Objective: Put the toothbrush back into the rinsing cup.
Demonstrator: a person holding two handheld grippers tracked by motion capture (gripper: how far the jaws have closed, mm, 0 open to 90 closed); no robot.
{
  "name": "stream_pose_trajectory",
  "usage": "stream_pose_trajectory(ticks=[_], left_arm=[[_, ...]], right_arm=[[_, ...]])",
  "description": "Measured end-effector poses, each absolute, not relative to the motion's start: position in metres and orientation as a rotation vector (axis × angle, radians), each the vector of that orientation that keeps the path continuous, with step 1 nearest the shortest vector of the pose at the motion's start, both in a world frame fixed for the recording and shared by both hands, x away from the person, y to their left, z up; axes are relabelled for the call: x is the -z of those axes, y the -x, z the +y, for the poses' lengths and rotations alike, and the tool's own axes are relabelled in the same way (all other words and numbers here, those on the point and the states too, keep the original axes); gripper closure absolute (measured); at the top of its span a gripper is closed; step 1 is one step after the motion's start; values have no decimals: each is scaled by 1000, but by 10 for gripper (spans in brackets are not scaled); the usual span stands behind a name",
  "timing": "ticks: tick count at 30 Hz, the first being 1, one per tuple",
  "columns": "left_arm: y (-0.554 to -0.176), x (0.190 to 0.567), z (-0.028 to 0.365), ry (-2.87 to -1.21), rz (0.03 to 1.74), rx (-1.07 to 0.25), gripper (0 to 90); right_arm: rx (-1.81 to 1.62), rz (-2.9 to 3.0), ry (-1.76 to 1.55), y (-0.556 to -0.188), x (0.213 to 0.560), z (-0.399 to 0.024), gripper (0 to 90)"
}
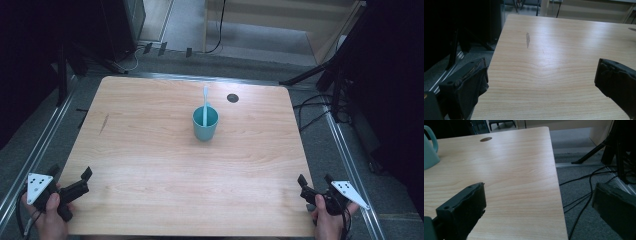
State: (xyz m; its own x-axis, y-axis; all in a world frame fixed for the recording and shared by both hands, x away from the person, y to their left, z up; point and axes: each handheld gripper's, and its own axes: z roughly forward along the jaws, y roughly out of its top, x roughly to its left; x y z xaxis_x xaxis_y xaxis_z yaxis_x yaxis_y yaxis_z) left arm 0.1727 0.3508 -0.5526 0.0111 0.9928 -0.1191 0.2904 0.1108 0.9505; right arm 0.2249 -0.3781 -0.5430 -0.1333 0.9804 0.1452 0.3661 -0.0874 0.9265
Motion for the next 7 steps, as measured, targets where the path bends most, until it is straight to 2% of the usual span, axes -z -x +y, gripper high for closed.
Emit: stream_pose_trajectory(ticks=[7], left_arm=[[-174,552,350,-1356,1451,-947,0]], right_arm=[[-1224,1528,-1482,-225,543,-378,0]])
